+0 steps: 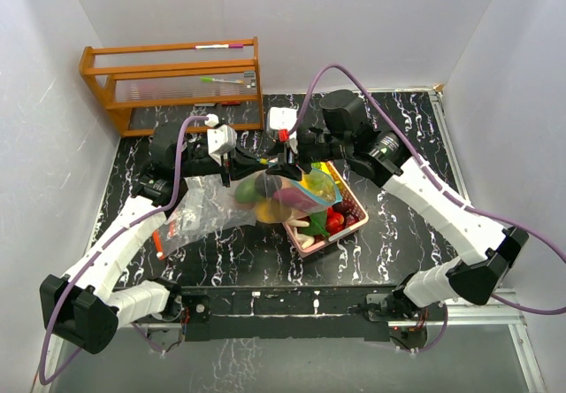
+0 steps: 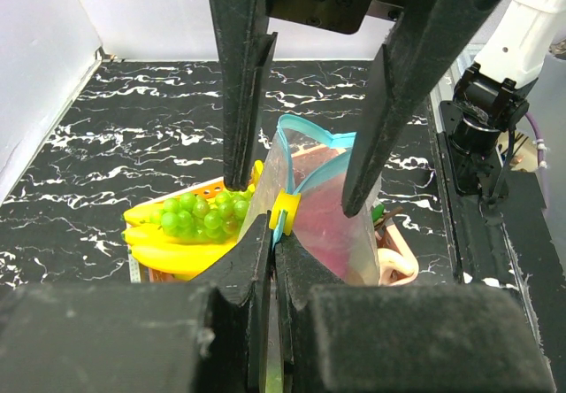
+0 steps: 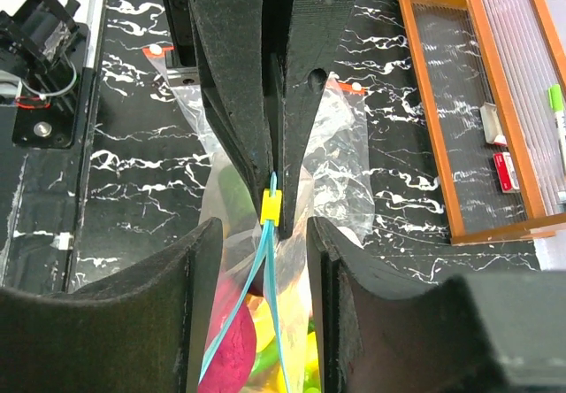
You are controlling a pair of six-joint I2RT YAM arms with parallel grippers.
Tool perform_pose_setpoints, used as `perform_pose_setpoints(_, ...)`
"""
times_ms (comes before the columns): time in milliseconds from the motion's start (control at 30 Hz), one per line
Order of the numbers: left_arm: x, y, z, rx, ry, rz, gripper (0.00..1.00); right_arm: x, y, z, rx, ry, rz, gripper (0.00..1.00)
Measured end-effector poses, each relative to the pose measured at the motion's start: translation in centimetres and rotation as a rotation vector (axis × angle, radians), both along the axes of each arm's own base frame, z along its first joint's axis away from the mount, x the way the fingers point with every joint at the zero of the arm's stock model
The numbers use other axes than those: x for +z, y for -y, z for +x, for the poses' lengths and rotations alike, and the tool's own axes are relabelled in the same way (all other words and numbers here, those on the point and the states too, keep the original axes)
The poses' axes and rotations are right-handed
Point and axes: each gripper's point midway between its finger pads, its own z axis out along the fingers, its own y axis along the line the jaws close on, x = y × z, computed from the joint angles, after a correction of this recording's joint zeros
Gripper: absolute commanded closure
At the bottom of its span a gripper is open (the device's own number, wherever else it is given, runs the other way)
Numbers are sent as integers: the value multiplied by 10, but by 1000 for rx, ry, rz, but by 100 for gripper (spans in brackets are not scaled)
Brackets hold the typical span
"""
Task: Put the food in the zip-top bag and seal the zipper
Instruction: Zip the zipper food storage bag.
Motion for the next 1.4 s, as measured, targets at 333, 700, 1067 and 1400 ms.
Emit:
perform_pose_setpoints(333,0,0,1,3,0,0,100,3,-7,6,-9,-13,25,57)
perform_pose_setpoints(700,0,0,1,7,1,0,100,7,-9,7,-14,-17,45,67)
perform_pose_setpoints(1067,1,-1,4,23,5,-3,100,2,-16,9,4,-40,38,71)
perform_pose_setpoints(1400,-1,-2,7,43,-6,0,100,0,-15,10,-4,-45,29,90)
